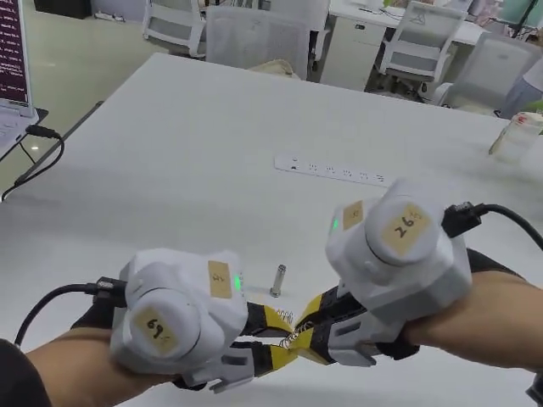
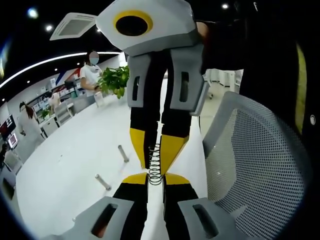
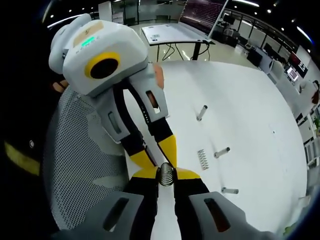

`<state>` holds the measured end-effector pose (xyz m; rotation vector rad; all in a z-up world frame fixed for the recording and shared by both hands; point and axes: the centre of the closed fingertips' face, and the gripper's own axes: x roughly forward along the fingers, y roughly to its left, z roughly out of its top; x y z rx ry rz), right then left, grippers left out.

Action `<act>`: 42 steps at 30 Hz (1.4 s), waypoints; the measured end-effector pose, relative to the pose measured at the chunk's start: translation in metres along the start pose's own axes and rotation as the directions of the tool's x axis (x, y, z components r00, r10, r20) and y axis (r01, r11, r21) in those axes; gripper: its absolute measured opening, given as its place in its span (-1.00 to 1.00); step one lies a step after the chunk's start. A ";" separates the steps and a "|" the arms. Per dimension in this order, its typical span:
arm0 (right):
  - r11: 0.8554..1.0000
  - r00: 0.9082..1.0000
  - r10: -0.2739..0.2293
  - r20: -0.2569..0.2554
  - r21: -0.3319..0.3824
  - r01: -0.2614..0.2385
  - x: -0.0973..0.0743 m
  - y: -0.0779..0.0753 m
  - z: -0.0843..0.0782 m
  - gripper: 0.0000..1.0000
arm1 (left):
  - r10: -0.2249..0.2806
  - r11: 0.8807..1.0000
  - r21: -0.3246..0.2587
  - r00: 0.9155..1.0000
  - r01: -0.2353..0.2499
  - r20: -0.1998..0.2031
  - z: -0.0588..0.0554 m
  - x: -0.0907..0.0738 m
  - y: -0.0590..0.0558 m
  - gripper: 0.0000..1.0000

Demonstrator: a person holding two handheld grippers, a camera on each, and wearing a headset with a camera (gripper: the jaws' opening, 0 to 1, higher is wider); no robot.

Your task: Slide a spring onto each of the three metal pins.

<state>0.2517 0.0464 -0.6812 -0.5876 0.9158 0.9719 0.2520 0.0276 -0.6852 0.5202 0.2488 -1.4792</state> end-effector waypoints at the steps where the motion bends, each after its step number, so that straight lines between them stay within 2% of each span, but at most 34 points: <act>1: 1.000 1.000 0.003 -0.003 0.004 -0.003 0.000 0.000 0.000 -0.84 | -0.002 1.000 -0.001 1.000 0.002 0.004 0.000 0.000 0.000 -0.94; 5: 1.000 1.000 0.004 -0.011 0.002 -0.004 -0.001 0.000 0.000 -0.84 | -0.004 1.000 -0.007 1.000 0.004 0.019 0.001 0.000 0.000 -0.93; 7: 1.000 1.000 0.000 -0.014 -0.001 0.000 -0.001 0.000 0.000 -0.84 | -0.009 0.999 -0.033 1.000 0.010 0.029 0.002 0.000 -0.001 -0.88; 11: 1.000 1.000 -0.006 -0.016 -0.001 0.006 -0.005 -0.003 0.002 -0.84 | -0.011 0.999 -0.048 1.000 0.012 0.023 -0.002 -0.001 -0.001 -0.82; 15: 1.000 1.000 -0.017 -0.026 0.000 0.017 -0.008 -0.008 0.000 -0.84 | -0.013 0.997 -0.076 0.999 0.015 0.034 -0.003 -0.005 0.001 -0.79; 19: 1.000 0.999 -0.025 -0.032 0.007 0.025 -0.012 -0.013 -0.003 -0.84 | -0.009 0.994 -0.110 0.999 0.015 0.050 -0.005 -0.013 0.004 -0.67; 30: 0.997 0.996 -0.070 -0.046 0.029 0.072 -0.031 -0.035 -0.012 -0.84 | 0.037 0.985 -0.173 0.994 -0.019 0.103 -0.013 -0.042 0.014 -0.53; 33: 0.996 0.996 -0.082 -0.047 0.035 0.083 -0.035 -0.040 -0.013 -0.84 | 0.062 0.977 -0.212 0.989 -0.033 0.133 -0.013 -0.052 0.019 -0.50; 42: 0.993 0.993 -0.106 -0.043 0.054 0.108 -0.044 -0.053 -0.017 -0.84 | 0.112 0.964 -0.257 0.980 -0.067 0.163 -0.016 -0.065 0.025 -0.34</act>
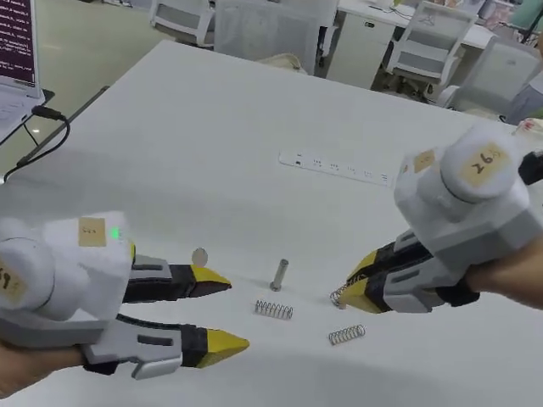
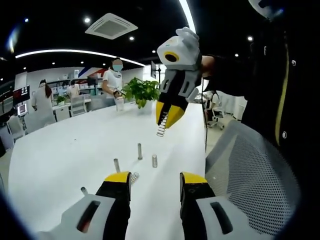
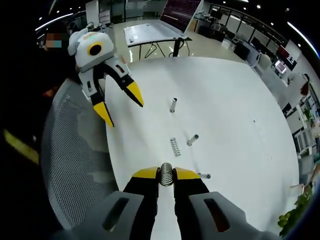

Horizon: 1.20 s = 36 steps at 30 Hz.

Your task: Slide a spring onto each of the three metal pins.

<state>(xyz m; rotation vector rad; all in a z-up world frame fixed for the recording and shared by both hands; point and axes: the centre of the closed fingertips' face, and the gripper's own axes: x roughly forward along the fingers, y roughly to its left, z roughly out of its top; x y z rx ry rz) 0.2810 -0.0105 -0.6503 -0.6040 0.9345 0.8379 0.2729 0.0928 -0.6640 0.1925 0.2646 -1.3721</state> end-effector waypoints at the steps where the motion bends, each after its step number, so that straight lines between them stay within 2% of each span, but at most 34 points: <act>1: 1.000 1.000 -0.005 -0.001 0.003 0.005 -0.002 -0.003 -0.001 -0.84 | 0.004 1.000 -0.006 1.000 -0.004 0.007 0.001 -0.002 0.000 -0.32; 8: 0.999 0.999 -0.048 -0.011 0.024 0.048 -0.011 -0.026 -0.008 -0.84 | 0.041 0.998 -0.055 0.999 -0.040 0.031 -0.004 -0.022 0.004 -0.13; 14: 0.998 0.998 -0.062 -0.027 0.024 0.063 -0.011 -0.039 -0.009 -0.84 | 0.084 0.993 -0.089 0.996 -0.080 0.037 -0.010 -0.035 0.007 -0.04; 21: 0.998 0.997 -0.054 -0.055 0.030 0.056 0.001 -0.057 -0.014 -0.84 | 0.103 0.990 -0.097 0.994 -0.099 0.043 -0.009 -0.039 0.005 0.02; 30: 0.998 0.993 -0.031 -0.112 0.046 0.036 0.023 -0.079 -0.028 -0.84 | 0.092 0.991 -0.100 0.995 -0.088 0.038 -0.009 -0.035 -0.001 0.07; 36: 0.998 0.989 -0.004 -0.148 0.068 0.014 0.036 -0.085 -0.038 -0.84 | 0.090 0.992 -0.097 0.995 -0.085 0.040 -0.008 -0.034 -0.003 0.08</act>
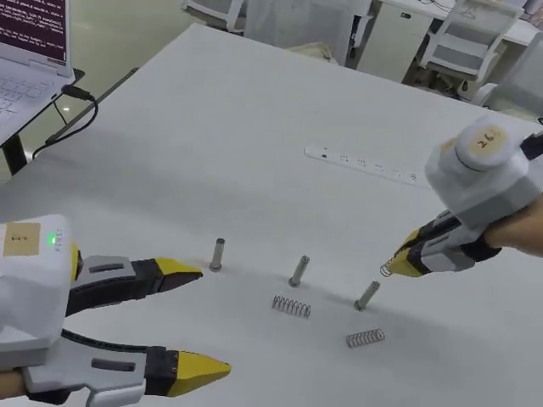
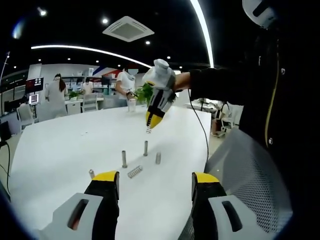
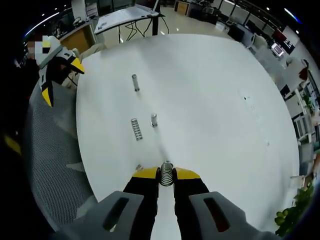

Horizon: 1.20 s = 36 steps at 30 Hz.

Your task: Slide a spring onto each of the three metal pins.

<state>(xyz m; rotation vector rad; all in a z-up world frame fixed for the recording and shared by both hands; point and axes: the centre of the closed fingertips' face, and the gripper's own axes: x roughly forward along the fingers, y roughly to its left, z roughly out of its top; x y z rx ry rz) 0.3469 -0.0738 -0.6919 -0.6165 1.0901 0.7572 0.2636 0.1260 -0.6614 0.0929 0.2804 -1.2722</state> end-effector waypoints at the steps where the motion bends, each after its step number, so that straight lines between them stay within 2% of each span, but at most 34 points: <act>1: 1.000 1.000 0.002 -0.003 0.001 -0.002 0.002 0.000 -0.001 -0.84 | 0.000 1.000 -0.002 1.000 0.000 0.002 0.000 0.000 0.000 0.09; 13: 0.999 0.999 0.023 -0.037 0.027 -0.022 0.016 -0.006 -0.011 -0.84 | 0.000 1.000 0.001 1.000 0.000 0.007 0.002 0.000 0.000 0.11; 25: 0.999 0.999 0.030 -0.044 0.028 -0.029 0.021 -0.007 -0.012 -0.84 | 0.010 1.000 -0.002 1.000 -0.010 0.003 -0.002 0.000 0.004 0.16; 34: 0.999 0.998 0.036 -0.048 0.027 -0.035 0.023 -0.006 -0.011 -0.84 | 0.046 0.999 0.027 0.998 -0.045 -0.041 -0.014 -0.003 0.012 0.20; 36: 0.999 0.998 0.036 -0.049 0.025 -0.035 0.023 -0.006 -0.011 -0.84 | 0.055 0.998 0.041 0.997 -0.053 -0.061 -0.019 -0.005 0.014 0.20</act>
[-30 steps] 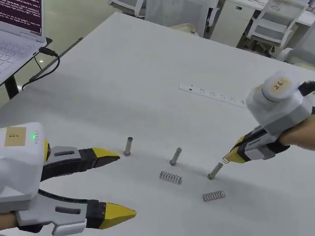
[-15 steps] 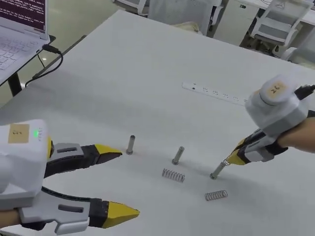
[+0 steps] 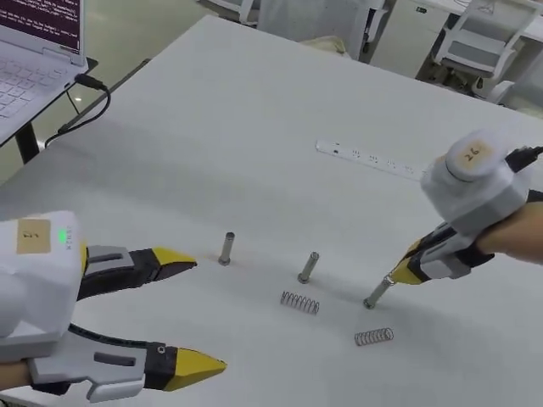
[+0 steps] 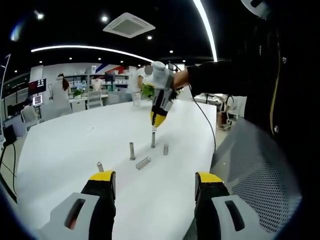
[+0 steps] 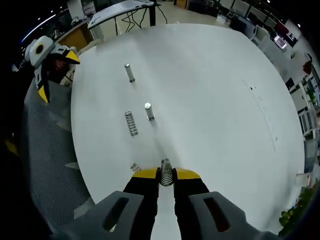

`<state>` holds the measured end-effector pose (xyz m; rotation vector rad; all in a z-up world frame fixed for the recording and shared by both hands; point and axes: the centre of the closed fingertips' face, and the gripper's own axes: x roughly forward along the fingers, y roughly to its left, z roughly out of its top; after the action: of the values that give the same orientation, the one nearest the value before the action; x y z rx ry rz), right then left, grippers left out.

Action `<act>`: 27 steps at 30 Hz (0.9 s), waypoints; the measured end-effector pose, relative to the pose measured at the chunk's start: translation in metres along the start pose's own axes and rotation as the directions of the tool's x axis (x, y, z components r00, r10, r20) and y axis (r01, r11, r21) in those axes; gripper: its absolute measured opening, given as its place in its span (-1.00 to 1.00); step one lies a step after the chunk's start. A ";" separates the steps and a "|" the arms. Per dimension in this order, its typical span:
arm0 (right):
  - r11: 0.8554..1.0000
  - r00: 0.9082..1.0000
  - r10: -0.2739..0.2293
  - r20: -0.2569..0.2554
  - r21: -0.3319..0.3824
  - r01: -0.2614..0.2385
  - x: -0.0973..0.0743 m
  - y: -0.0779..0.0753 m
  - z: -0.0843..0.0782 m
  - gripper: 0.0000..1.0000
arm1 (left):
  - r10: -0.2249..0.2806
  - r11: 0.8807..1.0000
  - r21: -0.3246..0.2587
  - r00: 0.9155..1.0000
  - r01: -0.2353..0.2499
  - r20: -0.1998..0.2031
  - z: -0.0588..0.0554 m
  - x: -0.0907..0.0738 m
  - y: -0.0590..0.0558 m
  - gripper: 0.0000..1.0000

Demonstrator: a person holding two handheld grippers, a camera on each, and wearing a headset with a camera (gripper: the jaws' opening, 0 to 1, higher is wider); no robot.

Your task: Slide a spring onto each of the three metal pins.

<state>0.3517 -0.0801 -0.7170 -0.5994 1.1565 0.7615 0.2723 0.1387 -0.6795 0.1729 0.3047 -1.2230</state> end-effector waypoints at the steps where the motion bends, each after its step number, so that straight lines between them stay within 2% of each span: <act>1: 1.000 1.000 0.000 0.001 0.000 0.000 0.000 0.000 0.000 -0.84 | 0.003 1.000 0.001 1.000 -0.003 -0.002 -0.001 0.000 0.000 0.21; 10: 1.000 1.000 0.005 -0.007 0.000 -0.005 0.002 0.000 -0.001 -0.84 | 0.034 0.999 0.021 0.999 -0.033 -0.024 -0.006 -0.006 0.009 0.24; 27: 1.000 1.000 0.012 -0.014 0.000 -0.012 0.008 0.000 -0.002 -0.84 | 0.063 0.997 0.042 0.997 -0.062 -0.035 -0.005 -0.014 0.016 0.25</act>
<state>0.3523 -0.0794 -0.7248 -0.5991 1.1735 0.7687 0.2826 0.1579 -0.6803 0.2388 0.3033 -1.1657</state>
